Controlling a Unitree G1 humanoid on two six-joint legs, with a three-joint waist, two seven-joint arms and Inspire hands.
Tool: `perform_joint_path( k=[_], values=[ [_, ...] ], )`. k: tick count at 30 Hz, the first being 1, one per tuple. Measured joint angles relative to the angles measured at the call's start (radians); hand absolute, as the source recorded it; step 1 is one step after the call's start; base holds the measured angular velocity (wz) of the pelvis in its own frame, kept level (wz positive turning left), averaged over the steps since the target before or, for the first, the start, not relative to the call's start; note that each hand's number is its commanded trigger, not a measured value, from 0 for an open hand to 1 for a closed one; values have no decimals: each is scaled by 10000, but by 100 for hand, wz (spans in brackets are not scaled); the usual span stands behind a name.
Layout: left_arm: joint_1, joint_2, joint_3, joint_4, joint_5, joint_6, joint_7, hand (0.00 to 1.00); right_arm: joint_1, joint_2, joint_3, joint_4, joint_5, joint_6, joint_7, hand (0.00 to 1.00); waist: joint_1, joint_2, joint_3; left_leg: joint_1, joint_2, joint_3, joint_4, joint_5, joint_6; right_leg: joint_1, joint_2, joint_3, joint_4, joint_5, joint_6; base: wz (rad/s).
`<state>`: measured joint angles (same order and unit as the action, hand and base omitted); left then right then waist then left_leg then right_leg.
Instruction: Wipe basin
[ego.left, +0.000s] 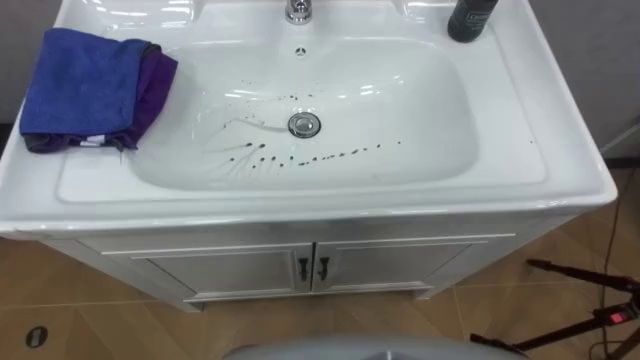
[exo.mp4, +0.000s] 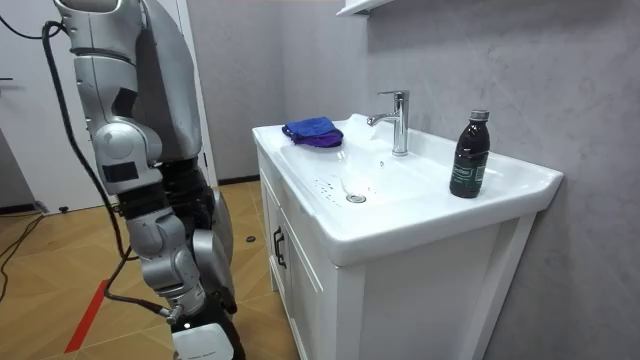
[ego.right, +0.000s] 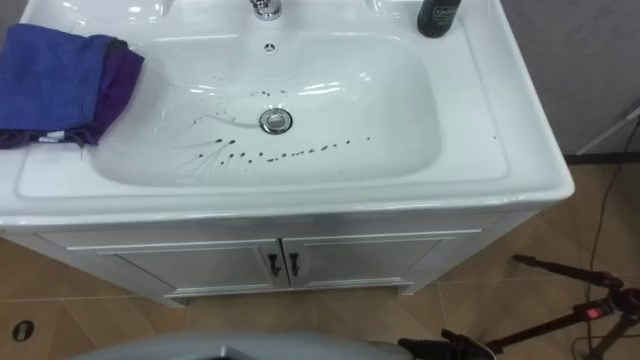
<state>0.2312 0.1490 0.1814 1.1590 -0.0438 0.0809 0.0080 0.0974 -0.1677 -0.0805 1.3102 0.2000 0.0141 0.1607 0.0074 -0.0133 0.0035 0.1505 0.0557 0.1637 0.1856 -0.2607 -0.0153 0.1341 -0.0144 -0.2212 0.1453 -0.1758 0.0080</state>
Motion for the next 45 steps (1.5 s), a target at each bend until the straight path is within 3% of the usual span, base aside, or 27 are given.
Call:
perform_joint_path(
  k=[14, 27, 32, 39, 45],
  values=[
    [-5, -10, -8, 25, 83, 67, -27, 0, 7, -35, -8, -20, -5, -13, -32, 0, -14, 72, 4, -39, -1, -26, -21, 0, 0, -73, 4, 32, 55, 0, 0, 0],
    [33, -16, 103, 34, 24, 70, -182, 0, 3, -21, -99, -52, -6, 9, 49, 0, 7, -6, 35, -63, 1, -34, -40, 0, 0, -84, 8, 36, 59, 0, 0, 0],
    [28, -15, 148, 23, -24, 213, 82, 0, 2, -8, -111, -31, -26, 160, 35, 0, 8, -67, 36, -12, -12, -31, -35, 0, 1, -46, -6, 18, 58, 0, 0, 0],
    [118, -25, 781, 33, -13, 467, 555, 0, 42, 31, -197, -259, -14, 533, 22, 0, 45, -118, 0, 121, -20, -98, 6, 0, 1, 113, -16, -11, -40, -5, 3, 2],
    [338, -13, 1044, 25, -26, 522, 1229, 0, 65, 22, -202, -307, -8, 545, 9, 0, 68, -70, -11, 97, -12, -149, -39, 0, 0, 116, 8, -25, -73, -15, -10, 1]
  ],
)
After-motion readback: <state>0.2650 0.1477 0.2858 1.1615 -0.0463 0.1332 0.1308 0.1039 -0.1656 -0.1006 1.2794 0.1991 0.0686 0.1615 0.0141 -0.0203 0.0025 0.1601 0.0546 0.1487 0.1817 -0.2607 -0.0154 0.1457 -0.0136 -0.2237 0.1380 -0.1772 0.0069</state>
